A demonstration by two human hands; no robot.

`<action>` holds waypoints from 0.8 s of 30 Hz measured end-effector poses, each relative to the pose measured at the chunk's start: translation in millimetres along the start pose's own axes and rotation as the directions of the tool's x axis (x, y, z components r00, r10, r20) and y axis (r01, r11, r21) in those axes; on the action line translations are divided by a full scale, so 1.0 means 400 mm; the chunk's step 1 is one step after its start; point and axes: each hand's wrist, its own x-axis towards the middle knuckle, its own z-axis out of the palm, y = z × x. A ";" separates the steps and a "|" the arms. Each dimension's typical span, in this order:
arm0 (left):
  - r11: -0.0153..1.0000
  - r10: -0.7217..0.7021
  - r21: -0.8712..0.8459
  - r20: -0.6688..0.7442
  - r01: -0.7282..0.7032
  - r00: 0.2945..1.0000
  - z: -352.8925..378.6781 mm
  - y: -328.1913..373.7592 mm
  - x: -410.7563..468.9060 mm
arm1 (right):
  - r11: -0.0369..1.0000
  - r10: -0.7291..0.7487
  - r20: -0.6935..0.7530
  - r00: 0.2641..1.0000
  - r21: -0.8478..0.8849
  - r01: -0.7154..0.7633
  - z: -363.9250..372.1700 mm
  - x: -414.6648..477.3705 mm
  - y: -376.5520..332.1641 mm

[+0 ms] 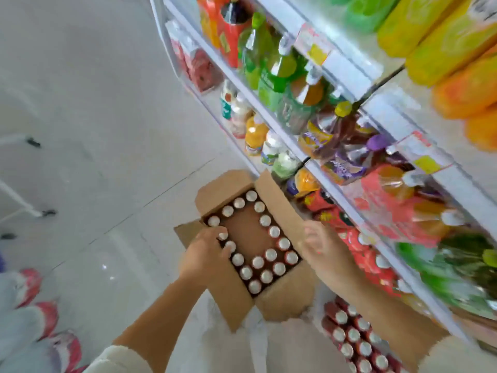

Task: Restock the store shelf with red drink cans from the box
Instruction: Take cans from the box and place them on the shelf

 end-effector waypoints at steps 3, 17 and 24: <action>0.991 -0.114 0.085 0.076 0.107 0.991 0.151 -0.148 0.113 | 0.987 0.126 0.030 0.992 -0.101 -0.123 0.170 0.156 0.185; 0.999 -0.031 0.010 0.042 0.031 0.999 0.751 -0.486 0.849 | 0.963 0.077 -0.068 0.995 -0.253 -0.092 0.729 0.740 0.893; 0.962 0.173 0.172 0.209 -0.210 0.963 0.841 -0.446 1.010 | 0.902 0.106 -0.201 0.974 -0.393 -0.179 0.814 0.814 0.943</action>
